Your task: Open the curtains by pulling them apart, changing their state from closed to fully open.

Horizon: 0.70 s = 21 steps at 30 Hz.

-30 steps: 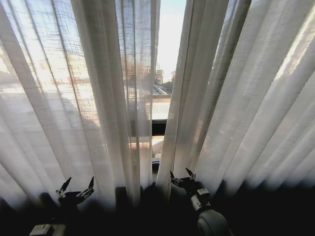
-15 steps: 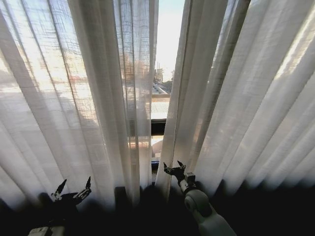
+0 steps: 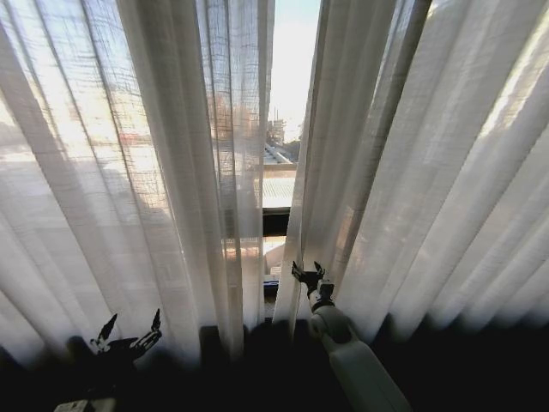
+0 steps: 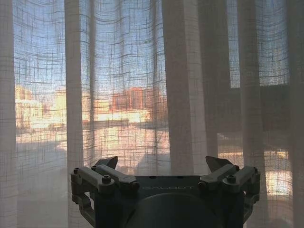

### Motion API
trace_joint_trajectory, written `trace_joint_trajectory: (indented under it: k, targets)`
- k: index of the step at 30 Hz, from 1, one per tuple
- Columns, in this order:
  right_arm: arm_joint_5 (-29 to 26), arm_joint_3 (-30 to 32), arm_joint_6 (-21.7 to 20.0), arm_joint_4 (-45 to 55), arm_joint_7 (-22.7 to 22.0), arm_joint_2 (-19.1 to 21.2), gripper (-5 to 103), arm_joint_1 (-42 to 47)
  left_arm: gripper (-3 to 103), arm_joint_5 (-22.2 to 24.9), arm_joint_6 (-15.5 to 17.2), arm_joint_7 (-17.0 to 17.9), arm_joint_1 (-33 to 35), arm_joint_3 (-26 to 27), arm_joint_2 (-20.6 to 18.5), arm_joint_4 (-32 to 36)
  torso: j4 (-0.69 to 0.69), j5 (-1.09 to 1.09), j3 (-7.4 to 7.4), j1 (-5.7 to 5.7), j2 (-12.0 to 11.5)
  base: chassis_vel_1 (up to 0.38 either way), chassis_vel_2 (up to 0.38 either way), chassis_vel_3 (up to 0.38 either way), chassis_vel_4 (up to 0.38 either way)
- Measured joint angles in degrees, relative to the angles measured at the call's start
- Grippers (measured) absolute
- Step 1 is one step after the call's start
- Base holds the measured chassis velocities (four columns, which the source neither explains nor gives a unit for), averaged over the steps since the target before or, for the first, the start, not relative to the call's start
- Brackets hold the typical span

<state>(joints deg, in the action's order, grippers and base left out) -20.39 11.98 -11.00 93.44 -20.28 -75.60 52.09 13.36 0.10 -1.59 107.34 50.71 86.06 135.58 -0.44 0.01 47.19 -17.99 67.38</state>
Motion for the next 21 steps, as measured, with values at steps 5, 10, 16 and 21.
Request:
trace_joint_trajectory:
  k: [5,10,16,21]
  targets:
    - [-0.1,-0.1,0.3,0.1,-0.1,0.1,58,-0.2,100,0.1,-0.9,0.0,0.7,0.3,-0.1,0.1,0.0,0.01,-0.01,0.01,0.0,0.0,0.0,0.0,0.0]
    - [-1.0,-1.2,0.3,2.2,-0.2,0.6,37,0.1,100,0.4,-1.1,0.0,0.6,0.7,-0.5,0.1,0.0,0.0,-0.01,0.0,0.0,0.0,0.0,0.0,0.0]
    - [-1.4,-1.8,0.1,3.6,-0.5,1.0,14,0.6,100,0.5,-1.2,0.0,0.3,0.5,-0.6,0.1,0.0,0.0,-0.01,0.01,0.0,0.0,0.0,0.0,0.0]
    - [-2.0,-2.6,0.0,4.3,-1.4,1.9,1,0.7,100,0.6,-1.3,0.0,-0.1,0.4,-0.6,0.1,0.0,0.0,-0.01,0.0,0.0,0.0,0.0,0.0,0.0]
